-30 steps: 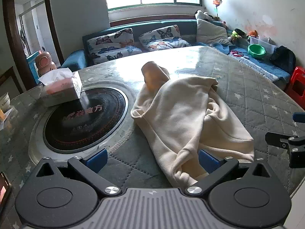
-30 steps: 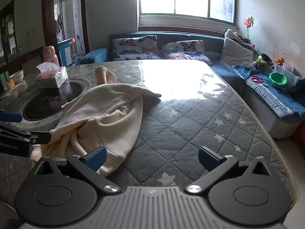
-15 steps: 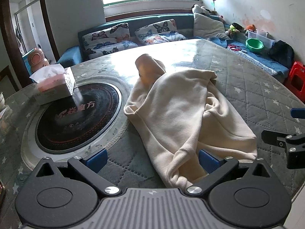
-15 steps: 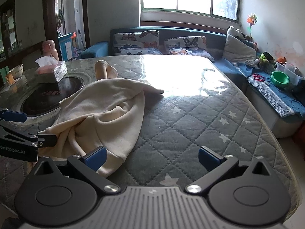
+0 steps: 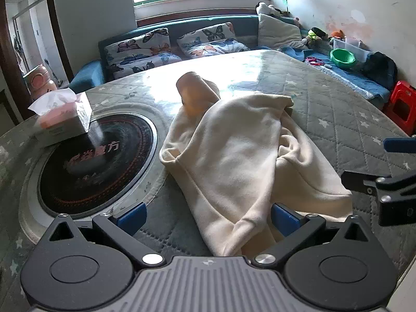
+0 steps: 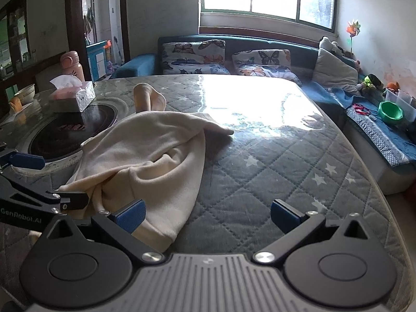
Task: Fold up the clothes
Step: 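Move both grippers toward the crumpled cream sweatshirt on the table, then grasp the sweatshirt with the right gripper and lift it up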
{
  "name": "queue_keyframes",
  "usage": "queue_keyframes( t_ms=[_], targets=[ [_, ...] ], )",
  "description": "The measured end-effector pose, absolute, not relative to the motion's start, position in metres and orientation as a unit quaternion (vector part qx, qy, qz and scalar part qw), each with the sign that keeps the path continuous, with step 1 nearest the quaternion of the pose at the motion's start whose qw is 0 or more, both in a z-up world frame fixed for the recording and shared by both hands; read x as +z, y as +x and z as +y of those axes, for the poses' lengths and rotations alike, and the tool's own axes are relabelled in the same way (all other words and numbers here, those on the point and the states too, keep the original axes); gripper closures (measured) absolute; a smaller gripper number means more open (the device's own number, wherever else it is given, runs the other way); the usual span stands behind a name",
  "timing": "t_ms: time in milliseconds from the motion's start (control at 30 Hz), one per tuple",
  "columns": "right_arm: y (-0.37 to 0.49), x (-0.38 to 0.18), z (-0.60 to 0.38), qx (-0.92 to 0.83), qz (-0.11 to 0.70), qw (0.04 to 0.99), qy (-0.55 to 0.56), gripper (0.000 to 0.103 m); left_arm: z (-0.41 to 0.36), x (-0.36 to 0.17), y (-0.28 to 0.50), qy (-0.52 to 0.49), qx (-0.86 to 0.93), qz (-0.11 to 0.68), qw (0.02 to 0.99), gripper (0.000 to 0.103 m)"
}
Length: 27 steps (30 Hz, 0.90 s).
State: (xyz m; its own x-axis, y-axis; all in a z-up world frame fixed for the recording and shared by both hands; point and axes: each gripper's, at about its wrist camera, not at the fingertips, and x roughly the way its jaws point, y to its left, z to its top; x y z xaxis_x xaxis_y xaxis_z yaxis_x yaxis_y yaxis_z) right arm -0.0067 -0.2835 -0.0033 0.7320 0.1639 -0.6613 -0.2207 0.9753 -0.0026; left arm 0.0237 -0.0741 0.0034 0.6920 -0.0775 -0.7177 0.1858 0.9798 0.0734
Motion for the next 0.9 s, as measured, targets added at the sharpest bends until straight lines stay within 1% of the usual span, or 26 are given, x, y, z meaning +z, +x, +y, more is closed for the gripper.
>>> queue_keyframes(
  t_ms=[300, 433, 533, 600, 633, 733, 767, 867, 900],
  targets=[
    [0.03, 0.002, -0.288, 0.112, 0.353, 0.929, -0.027, 0.0, -0.074, 0.006, 0.029, 0.064, -0.101, 0.377, 0.918, 0.001],
    [0.049, 0.006, -0.288, 0.115, 0.352, 0.928, -0.029, 0.002, -0.075, 0.005, 0.032, 0.064, -0.115, 0.378, 0.916, 0.008],
    [0.065, 0.006, -0.287, 0.116, 0.353, 0.928, -0.029, 0.005, -0.075, 0.004, 0.036, 0.062, -0.124, 0.381, 0.914, 0.014],
    [0.076, 0.006, -0.287, 0.122, 0.356, 0.926, -0.022, 0.01, -0.075, 0.003, 0.038, 0.061, -0.13, 0.383, 0.913, 0.019],
    [0.082, 0.005, -0.288, 0.126, 0.358, 0.925, -0.015, 0.011, -0.075, 0.003, 0.04, 0.06, -0.133, 0.384, 0.912, 0.021],
    [0.098, 0.004, -0.29, 0.143, 0.365, 0.92, 0.015, 0.019, -0.074, 0.002, 0.043, 0.059, -0.141, 0.385, 0.91, 0.029],
    [0.103, 0.004, -0.289, 0.15, 0.369, 0.917, 0.025, 0.024, -0.074, 0.002, 0.044, 0.059, -0.143, 0.386, 0.909, 0.032],
    [0.118, -0.001, -0.288, 0.159, 0.379, 0.911, 0.046, 0.026, -0.072, 0.001, 0.047, 0.056, -0.151, 0.39, 0.907, 0.033],
    [0.123, -0.002, -0.288, 0.162, 0.381, 0.909, 0.053, 0.032, -0.072, 0.0, 0.048, 0.055, -0.152, 0.39, 0.906, 0.034]
  ],
)
